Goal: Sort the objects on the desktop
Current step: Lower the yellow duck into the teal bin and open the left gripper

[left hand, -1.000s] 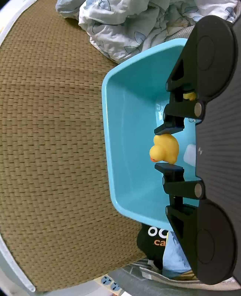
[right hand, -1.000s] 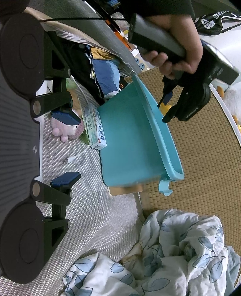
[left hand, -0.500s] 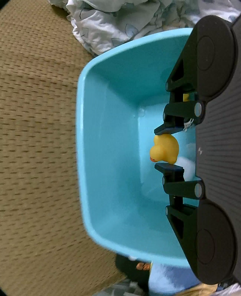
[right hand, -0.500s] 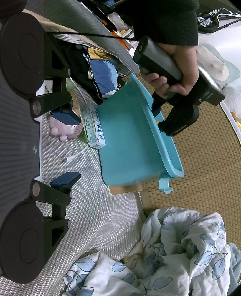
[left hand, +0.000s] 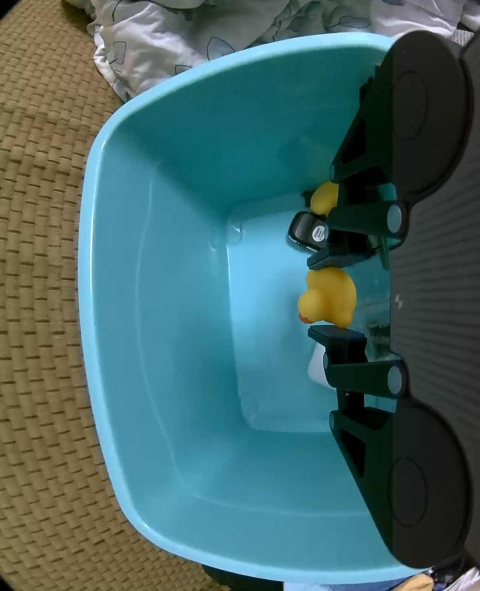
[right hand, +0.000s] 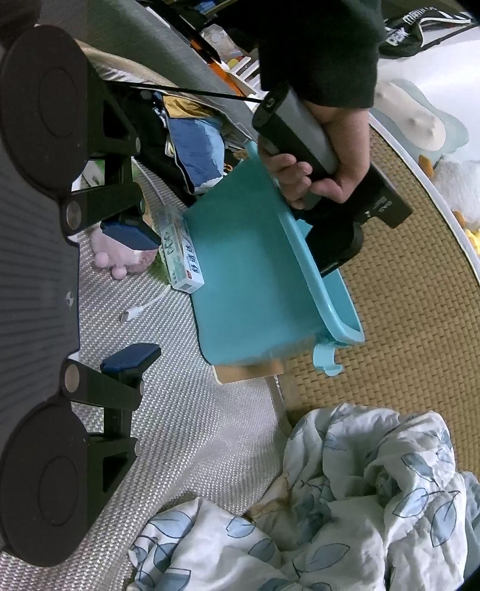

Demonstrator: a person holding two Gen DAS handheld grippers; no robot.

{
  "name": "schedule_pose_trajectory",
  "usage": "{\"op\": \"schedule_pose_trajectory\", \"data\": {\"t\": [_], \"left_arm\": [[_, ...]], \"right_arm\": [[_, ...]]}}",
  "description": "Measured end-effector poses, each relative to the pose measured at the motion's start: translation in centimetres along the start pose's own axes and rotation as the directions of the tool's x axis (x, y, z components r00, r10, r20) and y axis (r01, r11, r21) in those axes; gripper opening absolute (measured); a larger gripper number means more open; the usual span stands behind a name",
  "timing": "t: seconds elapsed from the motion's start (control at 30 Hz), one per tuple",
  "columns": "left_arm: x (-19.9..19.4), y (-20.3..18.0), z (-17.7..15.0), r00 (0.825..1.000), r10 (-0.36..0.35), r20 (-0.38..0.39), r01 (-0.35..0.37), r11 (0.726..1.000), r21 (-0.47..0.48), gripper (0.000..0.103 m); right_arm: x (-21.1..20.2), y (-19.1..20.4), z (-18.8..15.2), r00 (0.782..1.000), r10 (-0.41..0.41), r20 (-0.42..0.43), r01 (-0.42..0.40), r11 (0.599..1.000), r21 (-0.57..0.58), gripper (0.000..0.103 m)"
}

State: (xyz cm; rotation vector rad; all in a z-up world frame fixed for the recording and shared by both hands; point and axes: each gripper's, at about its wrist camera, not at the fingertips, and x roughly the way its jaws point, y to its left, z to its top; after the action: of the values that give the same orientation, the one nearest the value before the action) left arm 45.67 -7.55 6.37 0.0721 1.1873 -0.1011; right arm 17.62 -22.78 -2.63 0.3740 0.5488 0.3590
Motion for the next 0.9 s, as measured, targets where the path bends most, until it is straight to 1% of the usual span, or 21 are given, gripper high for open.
{"op": "schedule_pose_trajectory", "data": {"t": [0.2,0.4,0.7,0.9], "left_arm": [[0.5,-0.5,0.6,1.0,0.007,-0.022,-0.007,1.0,0.017,0.037],[0.7,-0.4,0.6,0.999,0.013,-0.03,-0.012,1.0,0.023,0.037],[1.3,-0.7,0.6,0.999,0.026,-0.032,-0.025,0.999,0.027,0.037],[1.4,-0.6,0.5,0.999,0.023,-0.027,-0.022,1.0,0.02,0.037]], "right_arm": [[0.1,-0.1,0.1,1.0,0.001,-0.004,-0.001,1.0,0.013,0.06],[0.1,-0.2,0.0,1.0,0.004,-0.002,-0.004,1.0,0.018,0.06],[0.0,-0.2,0.1,1.0,0.006,-0.002,-0.006,1.0,0.023,0.06],[-0.1,-0.2,0.1,1.0,0.005,-0.002,-0.005,1.0,0.022,0.06]]}}
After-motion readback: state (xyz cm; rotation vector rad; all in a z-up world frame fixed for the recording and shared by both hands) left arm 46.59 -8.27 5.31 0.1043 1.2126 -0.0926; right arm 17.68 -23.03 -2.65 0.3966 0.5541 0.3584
